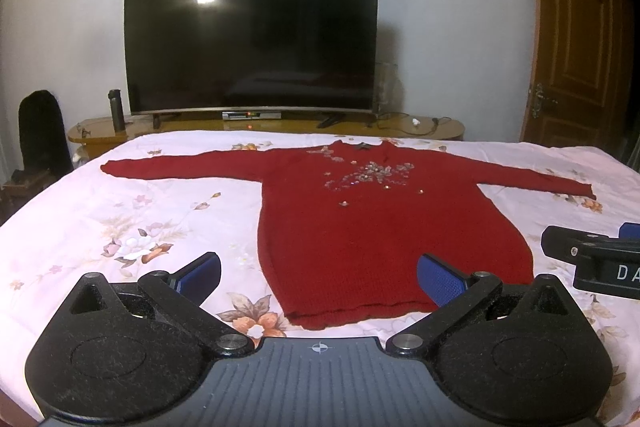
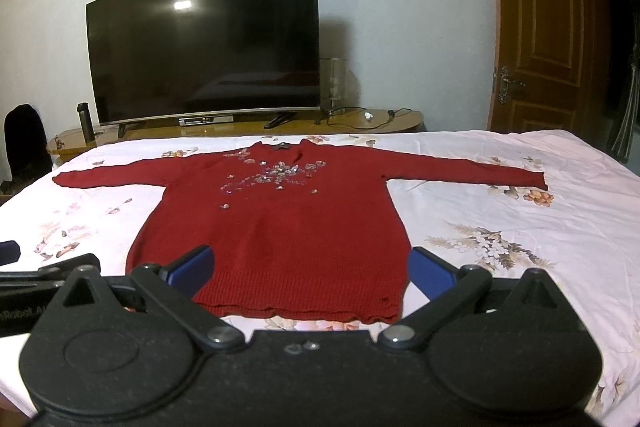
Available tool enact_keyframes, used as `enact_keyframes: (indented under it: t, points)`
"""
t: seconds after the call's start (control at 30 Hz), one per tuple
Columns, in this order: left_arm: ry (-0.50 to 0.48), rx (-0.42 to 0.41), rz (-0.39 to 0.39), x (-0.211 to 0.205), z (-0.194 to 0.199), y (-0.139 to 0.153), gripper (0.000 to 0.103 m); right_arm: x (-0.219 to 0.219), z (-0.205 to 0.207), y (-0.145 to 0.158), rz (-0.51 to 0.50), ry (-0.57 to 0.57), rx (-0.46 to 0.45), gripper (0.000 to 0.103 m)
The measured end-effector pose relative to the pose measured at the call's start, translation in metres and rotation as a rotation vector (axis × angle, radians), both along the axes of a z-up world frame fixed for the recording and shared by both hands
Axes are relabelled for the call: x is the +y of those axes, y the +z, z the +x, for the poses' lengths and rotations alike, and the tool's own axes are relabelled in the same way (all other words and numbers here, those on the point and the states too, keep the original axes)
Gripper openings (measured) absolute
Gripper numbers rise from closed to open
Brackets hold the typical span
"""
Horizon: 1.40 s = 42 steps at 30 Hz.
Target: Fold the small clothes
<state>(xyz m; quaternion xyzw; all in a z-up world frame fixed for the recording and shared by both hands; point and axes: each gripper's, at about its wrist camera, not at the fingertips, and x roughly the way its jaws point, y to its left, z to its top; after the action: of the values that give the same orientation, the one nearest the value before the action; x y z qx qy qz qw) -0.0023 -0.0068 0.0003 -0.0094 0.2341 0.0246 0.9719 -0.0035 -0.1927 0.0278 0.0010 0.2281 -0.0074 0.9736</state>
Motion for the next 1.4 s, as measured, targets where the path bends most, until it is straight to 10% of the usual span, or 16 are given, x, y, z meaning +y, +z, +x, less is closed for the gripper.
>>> enact_keyframes:
  t: [1.4]
  points:
    - [0.01, 0.001, 0.013, -0.0006, -0.0032, 0.0004, 0.103, -0.0015, -0.0031, 0.002, 0.0, 0.019, -0.001, 0.103]
